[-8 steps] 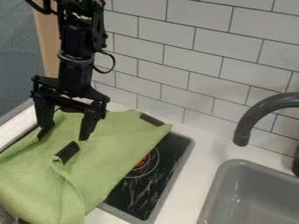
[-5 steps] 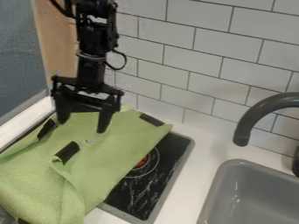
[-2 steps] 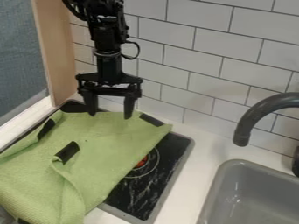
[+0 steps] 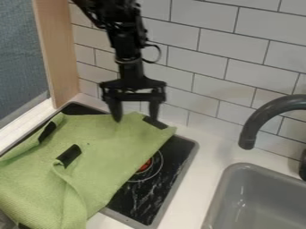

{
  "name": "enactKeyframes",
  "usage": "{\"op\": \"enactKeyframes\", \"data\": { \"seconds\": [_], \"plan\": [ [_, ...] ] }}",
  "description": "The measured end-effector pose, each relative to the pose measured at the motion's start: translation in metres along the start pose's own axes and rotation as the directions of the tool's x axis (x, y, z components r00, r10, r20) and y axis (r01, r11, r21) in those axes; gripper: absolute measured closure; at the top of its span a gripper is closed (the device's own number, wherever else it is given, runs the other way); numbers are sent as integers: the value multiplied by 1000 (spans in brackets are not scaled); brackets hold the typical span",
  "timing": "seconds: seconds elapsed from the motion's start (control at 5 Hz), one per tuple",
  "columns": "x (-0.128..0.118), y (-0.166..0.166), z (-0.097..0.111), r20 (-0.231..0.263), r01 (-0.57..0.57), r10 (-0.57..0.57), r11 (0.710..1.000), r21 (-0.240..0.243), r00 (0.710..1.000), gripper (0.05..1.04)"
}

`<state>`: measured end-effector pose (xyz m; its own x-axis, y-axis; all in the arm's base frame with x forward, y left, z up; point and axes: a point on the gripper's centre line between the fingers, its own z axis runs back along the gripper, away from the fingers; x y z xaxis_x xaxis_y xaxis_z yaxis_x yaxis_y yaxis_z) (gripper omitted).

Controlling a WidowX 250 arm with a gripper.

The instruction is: Fold cloths from top left to bottom right

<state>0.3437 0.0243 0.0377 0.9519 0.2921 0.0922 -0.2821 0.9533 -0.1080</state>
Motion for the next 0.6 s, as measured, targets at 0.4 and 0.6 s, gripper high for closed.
{"op": "enactKeyframes", "data": {
  "seconds": [0.4,0.6],
  "plan": [
    [19,-31,-19,-9,29,-29,999,32,1000,85],
    [31,-36,-31,-10,33,-33,998,52,999,85]
  ]
}}
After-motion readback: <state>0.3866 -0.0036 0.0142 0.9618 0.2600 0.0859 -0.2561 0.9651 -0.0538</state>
